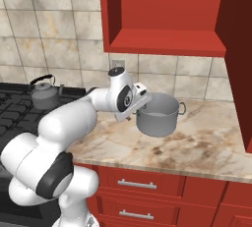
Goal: Pick the kettle from the cabinet and place it on a stove burner. Then pick the pot from the counter and place it on another stove burner. Finally, turn both burners on.
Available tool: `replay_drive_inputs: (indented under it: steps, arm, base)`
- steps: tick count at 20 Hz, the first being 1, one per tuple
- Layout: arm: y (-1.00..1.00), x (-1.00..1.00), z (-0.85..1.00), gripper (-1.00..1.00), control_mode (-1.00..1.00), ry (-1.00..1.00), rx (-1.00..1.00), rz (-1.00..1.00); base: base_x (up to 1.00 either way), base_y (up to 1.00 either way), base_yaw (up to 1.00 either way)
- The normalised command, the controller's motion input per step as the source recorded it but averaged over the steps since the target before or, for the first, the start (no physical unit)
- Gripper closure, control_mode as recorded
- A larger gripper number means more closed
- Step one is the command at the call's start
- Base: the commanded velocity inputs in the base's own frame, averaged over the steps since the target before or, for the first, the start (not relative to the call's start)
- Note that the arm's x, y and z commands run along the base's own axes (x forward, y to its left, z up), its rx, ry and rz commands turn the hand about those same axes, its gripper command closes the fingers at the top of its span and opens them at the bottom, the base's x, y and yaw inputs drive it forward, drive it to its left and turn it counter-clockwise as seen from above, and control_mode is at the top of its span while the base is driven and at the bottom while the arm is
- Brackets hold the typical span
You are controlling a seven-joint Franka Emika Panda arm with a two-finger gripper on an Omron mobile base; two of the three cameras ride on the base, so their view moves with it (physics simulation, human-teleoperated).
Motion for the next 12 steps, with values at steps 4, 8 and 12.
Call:
replay_drive_inputs:
  steps: [4,8,12]
  arm:
    - [-0.1,0.15,-0.19,-1.0,-1.0,0.0,0.0,0.0]
    - [-0.1,0.16,-0.19,-1.0,-1.0,0.0,0.0,0.0]
    - [-0.09,0.15,-0.16,-1.0,-1.0,0.01,0.0,0.0]
  base:
    - [0.0,0.0,0.0]
    - [0.0,0.0,0.0]
    - [0.0,0.0,0.0]
